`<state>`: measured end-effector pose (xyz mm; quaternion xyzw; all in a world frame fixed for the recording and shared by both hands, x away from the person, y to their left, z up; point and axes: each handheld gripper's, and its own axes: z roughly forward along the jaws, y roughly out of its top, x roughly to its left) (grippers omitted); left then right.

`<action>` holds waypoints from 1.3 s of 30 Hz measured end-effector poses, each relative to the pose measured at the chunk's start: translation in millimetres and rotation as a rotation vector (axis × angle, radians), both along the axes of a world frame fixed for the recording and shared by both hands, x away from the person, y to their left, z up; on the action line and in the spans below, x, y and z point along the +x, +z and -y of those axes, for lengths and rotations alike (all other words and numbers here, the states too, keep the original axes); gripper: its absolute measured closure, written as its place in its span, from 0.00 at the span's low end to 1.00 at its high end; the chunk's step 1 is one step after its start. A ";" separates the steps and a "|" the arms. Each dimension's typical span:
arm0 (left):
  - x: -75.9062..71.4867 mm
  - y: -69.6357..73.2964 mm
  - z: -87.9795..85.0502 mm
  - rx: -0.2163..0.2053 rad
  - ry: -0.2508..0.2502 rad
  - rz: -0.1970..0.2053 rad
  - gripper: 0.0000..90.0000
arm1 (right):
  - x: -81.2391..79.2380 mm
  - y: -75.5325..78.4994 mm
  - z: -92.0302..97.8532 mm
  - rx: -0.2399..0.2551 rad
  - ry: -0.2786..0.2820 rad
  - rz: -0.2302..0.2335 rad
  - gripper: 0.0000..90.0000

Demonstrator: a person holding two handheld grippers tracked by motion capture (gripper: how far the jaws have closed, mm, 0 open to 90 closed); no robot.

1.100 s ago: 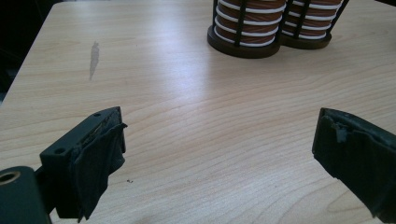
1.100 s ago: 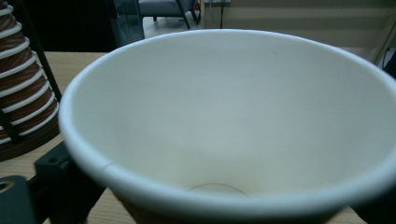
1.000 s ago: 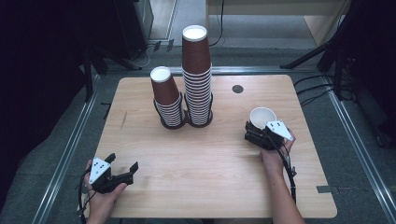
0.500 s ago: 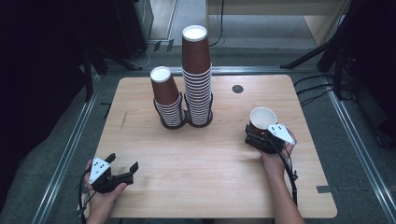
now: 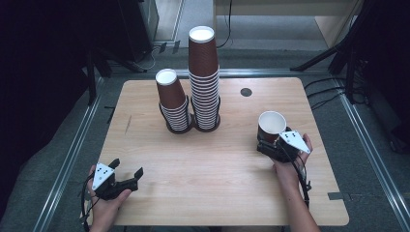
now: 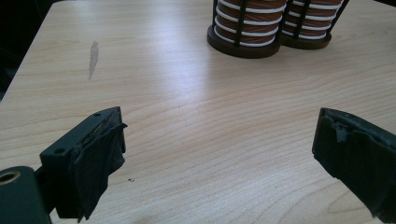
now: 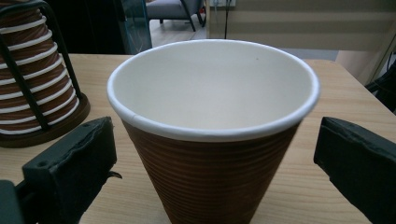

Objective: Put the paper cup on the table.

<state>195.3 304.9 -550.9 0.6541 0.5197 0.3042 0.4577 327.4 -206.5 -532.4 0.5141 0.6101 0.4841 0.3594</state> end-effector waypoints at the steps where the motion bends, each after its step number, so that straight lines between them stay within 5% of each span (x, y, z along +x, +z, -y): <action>1: 0.0 0.0 0.0 0.000 0.000 0.000 0.03 | -2.5 1.9 3.3 0.000 0.003 -0.001 0.00; 23: 0.3 -0.1 0.1 -0.004 0.000 -0.002 0.03 | -30.0 12.4 27.0 -0.016 0.023 0.025 0.00; 39: 0.3 -0.1 0.0 -0.004 -0.001 -0.003 0.03 | -51.4 11.8 54.8 -0.015 -0.025 0.031 0.00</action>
